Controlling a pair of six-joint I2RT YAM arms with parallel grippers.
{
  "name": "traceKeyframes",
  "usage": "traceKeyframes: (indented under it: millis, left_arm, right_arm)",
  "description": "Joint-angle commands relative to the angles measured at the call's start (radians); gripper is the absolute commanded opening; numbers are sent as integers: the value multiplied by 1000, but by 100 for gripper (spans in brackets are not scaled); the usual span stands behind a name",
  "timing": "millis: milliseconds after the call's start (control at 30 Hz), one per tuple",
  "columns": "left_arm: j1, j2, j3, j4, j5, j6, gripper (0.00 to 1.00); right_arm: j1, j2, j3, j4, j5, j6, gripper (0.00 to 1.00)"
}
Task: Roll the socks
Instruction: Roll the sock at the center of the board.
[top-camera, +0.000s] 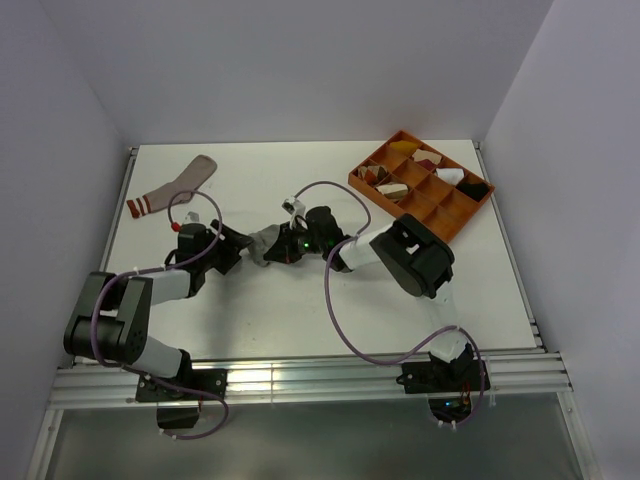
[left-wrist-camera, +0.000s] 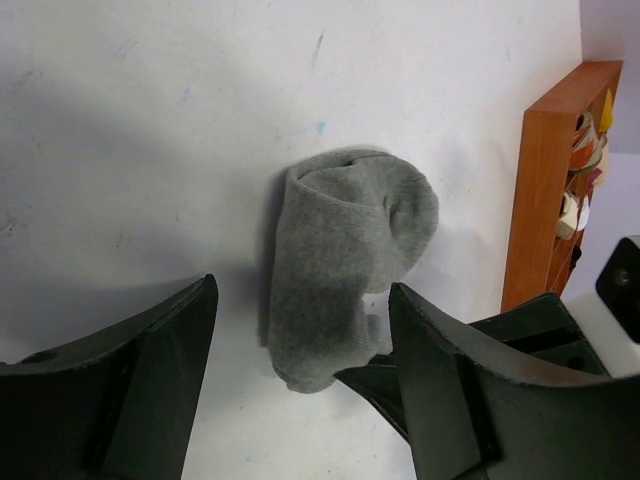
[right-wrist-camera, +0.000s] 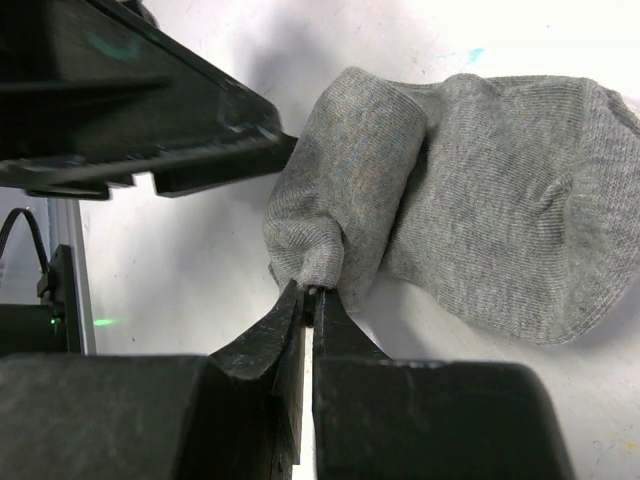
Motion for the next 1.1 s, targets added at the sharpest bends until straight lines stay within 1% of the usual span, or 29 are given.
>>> traceKeyframes:
  millis: [0, 300, 400, 433, 467, 533, 567, 633, 667, 733, 767, 800, 833, 867, 933, 967, 1067]
  left_arm:
    - [6, 36, -7, 100, 60, -14, 73]
    - [6, 114, -10, 140, 70, -27, 67]
    - [6, 129, -8, 138, 62, -27, 62]
    - [6, 131, -8, 137, 61, -27, 59]
    - [6, 133, -10, 137, 59, -27, 54]
    - [4, 128, -10, 123, 50, -20, 47]
    - [6, 126, -10, 115, 38, -19, 39]
    - [6, 122, -8, 89, 30, -11, 31]
    - [6, 114, -2, 71, 13, -8, 21]
    - [6, 108, 7, 5, -4, -1, 10]
    - [6, 105, 22, -26, -14, 4, 1]
    - [6, 94, 33, -58, -48, 15, 0]
    - [6, 87, 45, -136, -60, 19, 0]
    - [6, 81, 68, -165, -71, 29, 0]
    - [6, 59, 94, -245, -120, 49, 0]
    - [4, 50, 113, -302, -136, 56, 0]
    - [4, 19, 145, -363, -156, 90, 0]
  right_arm:
    - [-9, 25, 31, -37, -40, -11, 0]
    - [-12, 48, 59, -59, -73, -15, 0]
    - [-12, 46, 63, -62, -78, -15, 0]
    - [-13, 46, 62, -60, -78, -15, 0]
    - [-13, 46, 63, -62, -82, -15, 0]
    - [-15, 46, 65, -63, -86, -17, 0]
    - [-15, 45, 63, -62, -87, -15, 0]
    - [-16, 39, 62, -68, -86, -17, 0]
    - [-16, 34, 59, -69, -84, -18, 1]
    - [-16, 11, 51, -83, -69, -27, 6]
    - [-18, -1, 45, -88, -58, -30, 11]
    - [-19, -32, 39, -92, -47, -35, 15]
    - [-19, -47, 30, -115, -20, -47, 18]
    - [-21, -65, 25, -128, -3, -55, 25]
    - [-24, -121, 10, -163, 64, -69, 31]
    - [-27, -139, 2, -169, 88, -69, 36]
    - [-47, -193, 8, -244, 221, -63, 43]
